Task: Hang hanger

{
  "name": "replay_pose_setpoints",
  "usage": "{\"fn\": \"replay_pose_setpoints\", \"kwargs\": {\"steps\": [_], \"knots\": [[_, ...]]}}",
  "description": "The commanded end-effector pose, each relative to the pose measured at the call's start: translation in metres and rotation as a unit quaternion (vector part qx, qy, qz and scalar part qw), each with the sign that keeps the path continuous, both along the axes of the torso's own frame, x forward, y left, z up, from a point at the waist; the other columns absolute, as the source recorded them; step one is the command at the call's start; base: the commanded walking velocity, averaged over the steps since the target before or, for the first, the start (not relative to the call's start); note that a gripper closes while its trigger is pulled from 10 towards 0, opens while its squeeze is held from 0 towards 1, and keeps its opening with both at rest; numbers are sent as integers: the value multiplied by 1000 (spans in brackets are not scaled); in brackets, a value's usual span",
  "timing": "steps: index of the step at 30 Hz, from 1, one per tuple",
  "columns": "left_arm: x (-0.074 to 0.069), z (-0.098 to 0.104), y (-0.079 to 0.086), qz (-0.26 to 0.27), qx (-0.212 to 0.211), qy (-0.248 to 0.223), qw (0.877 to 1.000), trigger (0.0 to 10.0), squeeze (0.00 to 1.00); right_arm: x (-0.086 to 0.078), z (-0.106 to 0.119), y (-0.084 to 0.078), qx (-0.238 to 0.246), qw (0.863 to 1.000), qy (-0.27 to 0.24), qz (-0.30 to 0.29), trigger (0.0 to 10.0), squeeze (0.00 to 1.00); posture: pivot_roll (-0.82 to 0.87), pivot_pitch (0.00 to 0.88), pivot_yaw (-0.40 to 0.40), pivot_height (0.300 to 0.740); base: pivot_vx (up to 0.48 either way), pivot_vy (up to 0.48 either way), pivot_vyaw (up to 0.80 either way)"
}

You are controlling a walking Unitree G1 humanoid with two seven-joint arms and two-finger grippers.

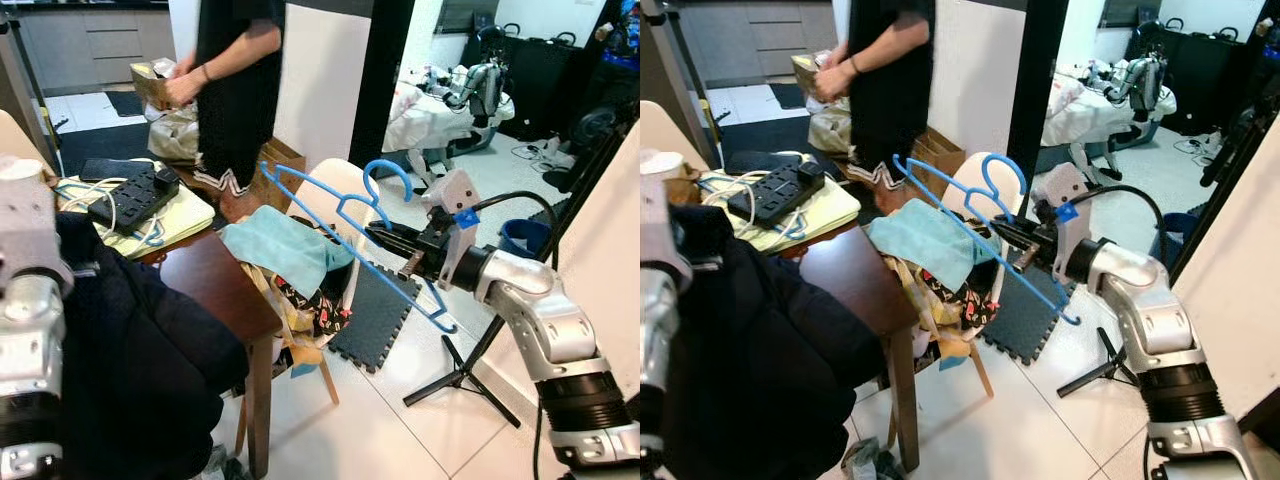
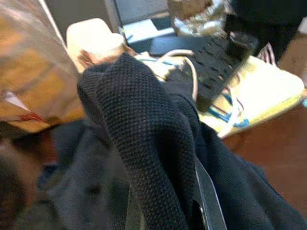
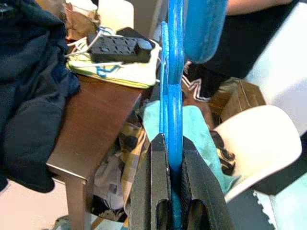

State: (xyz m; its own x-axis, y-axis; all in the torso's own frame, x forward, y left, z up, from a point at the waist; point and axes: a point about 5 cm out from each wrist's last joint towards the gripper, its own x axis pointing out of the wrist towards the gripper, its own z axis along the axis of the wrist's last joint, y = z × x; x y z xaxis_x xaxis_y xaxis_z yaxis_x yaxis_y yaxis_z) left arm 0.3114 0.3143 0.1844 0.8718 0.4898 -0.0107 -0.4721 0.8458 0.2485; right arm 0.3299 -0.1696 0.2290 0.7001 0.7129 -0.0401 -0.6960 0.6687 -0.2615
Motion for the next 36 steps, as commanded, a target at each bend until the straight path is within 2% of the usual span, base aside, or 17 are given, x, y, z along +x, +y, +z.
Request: {"fn": "replay_pose_setpoints", "kwargs": {"steps": [1,2,3,6,9,12,13,14,16,20,21,24,25,29,33,34,36], "knots": [[0,-5,-3,-7,1,16,1000,10000,0,-1,0,-1,-14,1000,-2,-3,10000,0,-72,0,-47,740,0,0,0],[-3,-13,-3,-7,29,51,998,10000,1000,-2,-2,0,-22,1000,0,0,10000,0,-74,0,-43,740,0,0,0],[-3,-13,-3,-7,29,51,998,10000,1000,-2,-2,0,-22,1000,0,0,10000,0,-74,0,-43,740,0,0,0],[-12,-28,2,-5,113,154,982,10000,1000,-5,-6,2,-39,999,7,10,10000,0,-76,0,-40,740,0,0,0],[-14,-30,3,-6,123,167,978,10000,1000,-5,-7,2,-40,999,8,10,10000,0,-76,0,-40,740,0,0,0],[-25,-29,1,-40,184,255,949,10000,1000,-4,-6,-2,-47,999,8,4,10000,0,-79,0,-37,740,0,0,0],[-25,-29,1,-40,184,255,949,10000,1000,-4,-6,-2,-47,999,8,4,10000,0,-79,0,-37,740,0,0,0],[-29,-28,2,-49,204,283,936,10000,1000,-4,-6,-3,-48,999,8,3,10000,0,-77,0,-37,740,0,0,0],[-33,-21,3,-57,223,306,924,10000,1000,-4,-6,-4,-51,999,8,2,10000,0,-75,0,-36,740,0,0,0],[-36,-17,2,-63,230,324,916,10000,1000,-4,-7,-4,-53,999,8,3,10000,0,-73,0,-37,740,0,0,0],[-41,-13,-3,-95,228,348,904,10000,1000,-5,-7,-4,-53,999,9,4,10000,0,-69,0,-35,740,0,0,0],[-47,-8,-9,-126,216,369,895,10000,1000,-4,-6,-5,-54,998,9,4,10000,0,-72,0,-34,740,0,0,0],[-53,-5,-13,-152,206,390,884,10000,1000,-4,-6,-6,-55,998,8,5,10000,0,-73,0,-33,740,0,0,0],[-61,10,-17,-182,177,386,887,10000,1000,-5,-4,-8,-53,999,8,6,10000,0,-72,0,-34,740,0,0,0],[-80,29,-11,-203,169,416,870,10000,1000,-3,-3,-10,-54,999,8,5,10000,0,-61,0,-37,740,0,0,0],[-88,31,-9,-206,166,441,858,10000,0,-3,-3,-11,-54,998,8,4,10000,0,-60,0,-38,740,0,0,0],[-88,31,-9,-206,166,441,858,10000,0,-3,-3,-11,-54,998,8,4,10000,0,-60,0,-38,740,0,0,0]]}}
